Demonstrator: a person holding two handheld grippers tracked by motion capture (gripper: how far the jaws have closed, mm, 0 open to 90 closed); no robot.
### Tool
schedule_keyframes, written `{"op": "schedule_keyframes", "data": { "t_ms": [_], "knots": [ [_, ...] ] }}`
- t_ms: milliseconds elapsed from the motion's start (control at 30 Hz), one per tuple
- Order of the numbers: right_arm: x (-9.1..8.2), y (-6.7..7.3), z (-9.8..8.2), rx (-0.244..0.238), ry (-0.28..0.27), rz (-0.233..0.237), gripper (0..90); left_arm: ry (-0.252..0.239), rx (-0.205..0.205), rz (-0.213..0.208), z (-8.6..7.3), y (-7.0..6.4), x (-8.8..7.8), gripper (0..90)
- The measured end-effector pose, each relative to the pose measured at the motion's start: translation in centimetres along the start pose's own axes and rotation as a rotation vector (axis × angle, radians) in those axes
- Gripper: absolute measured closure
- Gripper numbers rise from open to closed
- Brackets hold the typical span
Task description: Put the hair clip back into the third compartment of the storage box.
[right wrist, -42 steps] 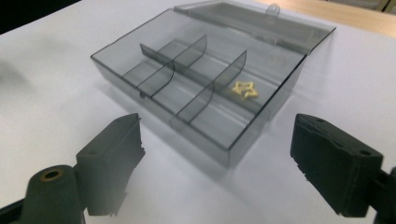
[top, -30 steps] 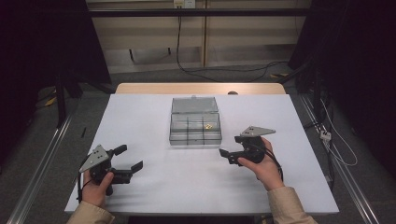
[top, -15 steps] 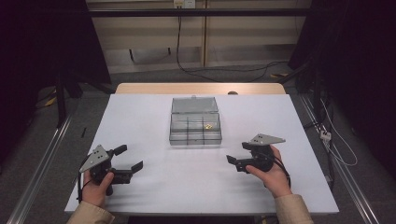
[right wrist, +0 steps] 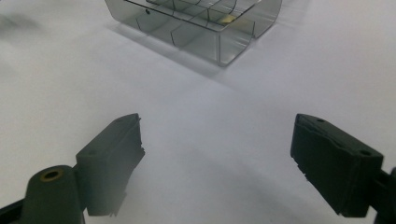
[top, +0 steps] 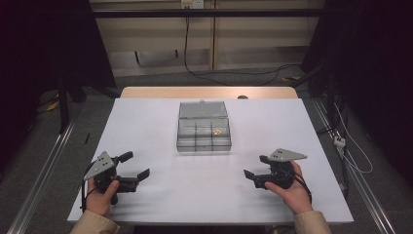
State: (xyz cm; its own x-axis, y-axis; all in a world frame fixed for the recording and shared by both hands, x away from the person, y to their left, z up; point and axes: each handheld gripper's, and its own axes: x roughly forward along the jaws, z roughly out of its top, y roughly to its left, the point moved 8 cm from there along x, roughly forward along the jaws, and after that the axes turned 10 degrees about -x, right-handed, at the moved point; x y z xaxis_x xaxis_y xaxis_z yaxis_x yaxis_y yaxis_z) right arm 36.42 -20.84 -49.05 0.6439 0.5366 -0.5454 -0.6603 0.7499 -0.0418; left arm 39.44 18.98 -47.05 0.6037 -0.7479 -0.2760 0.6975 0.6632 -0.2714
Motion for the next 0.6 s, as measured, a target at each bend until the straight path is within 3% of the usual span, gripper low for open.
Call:
{"op": "schedule_keyframes", "data": {
  "t_ms": [600],
  "knots": [
    [-1.8, -0.7, -2.4, 0.016, -0.012, -0.028, 15.9, 0.006, 0.002, 0.000, -0.1, 0.0, 0.1, 4.2]
  ]
}}
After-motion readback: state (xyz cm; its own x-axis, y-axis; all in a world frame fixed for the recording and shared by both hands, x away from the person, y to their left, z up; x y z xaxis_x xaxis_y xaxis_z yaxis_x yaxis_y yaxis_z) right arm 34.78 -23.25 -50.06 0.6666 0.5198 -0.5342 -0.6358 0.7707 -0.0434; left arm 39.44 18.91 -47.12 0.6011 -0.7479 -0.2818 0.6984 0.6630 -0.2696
